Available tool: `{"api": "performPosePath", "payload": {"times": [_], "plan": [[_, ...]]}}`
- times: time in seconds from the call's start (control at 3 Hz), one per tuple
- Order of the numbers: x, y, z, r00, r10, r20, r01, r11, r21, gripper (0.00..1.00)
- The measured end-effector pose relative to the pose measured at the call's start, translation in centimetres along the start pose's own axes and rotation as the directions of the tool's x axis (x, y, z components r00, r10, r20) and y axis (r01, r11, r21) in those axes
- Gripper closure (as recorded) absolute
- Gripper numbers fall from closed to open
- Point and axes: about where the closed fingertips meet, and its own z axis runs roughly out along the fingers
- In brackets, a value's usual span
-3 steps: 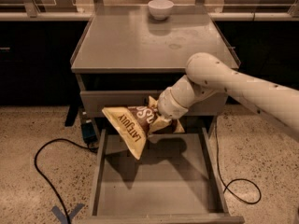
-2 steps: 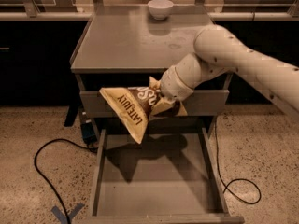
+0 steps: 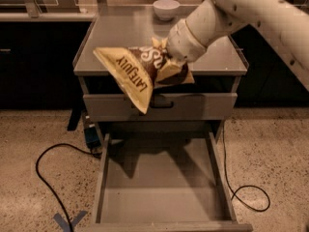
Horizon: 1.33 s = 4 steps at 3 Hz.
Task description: Pick brown chip bag from middle drawer and place on counter
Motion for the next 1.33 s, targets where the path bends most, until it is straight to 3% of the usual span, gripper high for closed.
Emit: {"api": "performPosePath", "payload": {"times": [0.33,0.67,1.0,1.33], "plan": [[0.6,-5.8,-2.4,0.999,0.016,-0.043,-0.012,0.9953,0.096,1.00],[2.3,-11.6,-4.5,0.988,0.092,-0.122,-0.058,0.9661,0.251,1.00],[4.5,-15.8,-6.0,0.965,0.210,-0.157,-0.131,0.9046,0.406,1.00],[7.4,-19.0,-6.2,0.931,0.334,-0.148,-0.224,0.8414,0.492,1.00]]}}
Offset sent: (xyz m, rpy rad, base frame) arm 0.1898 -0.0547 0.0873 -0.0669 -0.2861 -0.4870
